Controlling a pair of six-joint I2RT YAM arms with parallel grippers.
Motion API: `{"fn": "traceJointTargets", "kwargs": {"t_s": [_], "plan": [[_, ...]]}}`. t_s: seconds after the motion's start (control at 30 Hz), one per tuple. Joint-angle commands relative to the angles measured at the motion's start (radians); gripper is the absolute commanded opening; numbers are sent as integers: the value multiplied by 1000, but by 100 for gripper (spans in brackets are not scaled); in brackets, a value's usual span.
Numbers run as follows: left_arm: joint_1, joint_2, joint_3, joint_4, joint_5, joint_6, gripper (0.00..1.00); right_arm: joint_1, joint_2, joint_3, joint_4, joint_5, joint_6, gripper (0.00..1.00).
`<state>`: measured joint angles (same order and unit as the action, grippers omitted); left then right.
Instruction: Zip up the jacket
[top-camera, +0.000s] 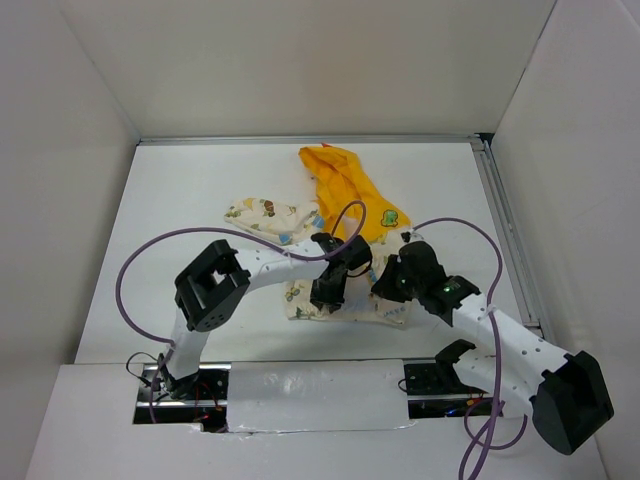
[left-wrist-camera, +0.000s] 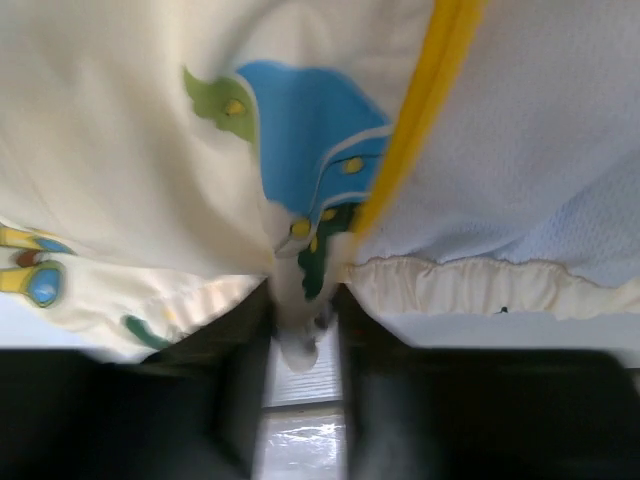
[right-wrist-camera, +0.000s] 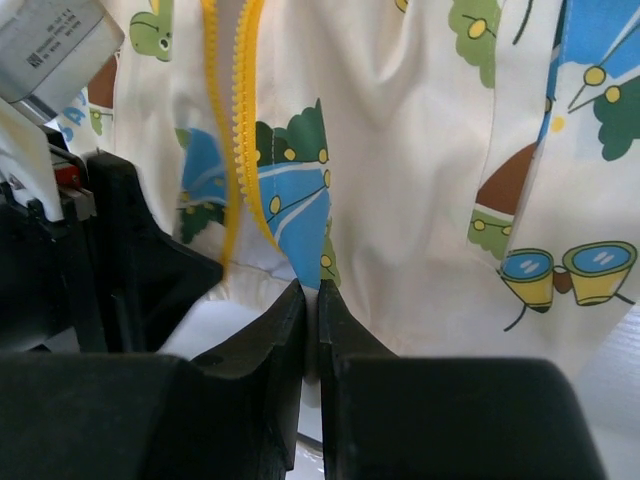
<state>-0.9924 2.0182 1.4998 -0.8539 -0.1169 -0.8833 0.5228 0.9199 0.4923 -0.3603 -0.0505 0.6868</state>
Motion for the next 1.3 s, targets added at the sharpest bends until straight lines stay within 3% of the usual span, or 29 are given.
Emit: {"fn": "traceJointTargets", "kwargs": {"t_s": [0.0,0.1,0.2,0.53,0.6,0.63,0.7,0.8,1.0,1.1,1.23,1.27], "plan": [[-2,14,34,-40,-14,-23,33,-14,-21,-15,30,-21,-16,14],[-3,-2,34,-22,0,-10,21,-15,-21,-23,37,-29,-23,14],[-2,-35,31,4,19,18,20,-18,-15,-23,46,-38,-26,15],[3,-127,-1,73,43,103,36,-21,-1,-12,58,-48,-24,15],[1,-109,0,64,43,112,27,-23,-3,-14,49,-45,-26,14],[3,-104,-3,62,49,115,16,-21,-4,-17,49,-42,-24,14],[3,-87,-4,64,60,116,10,-23,-6,-21,49,-38,-24,14],[3,-76,-12,68,66,109,15,-24,0,-23,52,-37,-20,15],[3,-81,-18,76,71,119,39,-24,13,-20,55,-40,-24,14],[6,-84,-15,75,66,121,44,-24,13,-24,63,-45,-24,14],[11,-88,-18,73,75,129,42,-23,10,-27,67,-52,-26,14],[11,-90,-24,78,77,130,37,-23,10,-27,66,-52,-26,14]]}}
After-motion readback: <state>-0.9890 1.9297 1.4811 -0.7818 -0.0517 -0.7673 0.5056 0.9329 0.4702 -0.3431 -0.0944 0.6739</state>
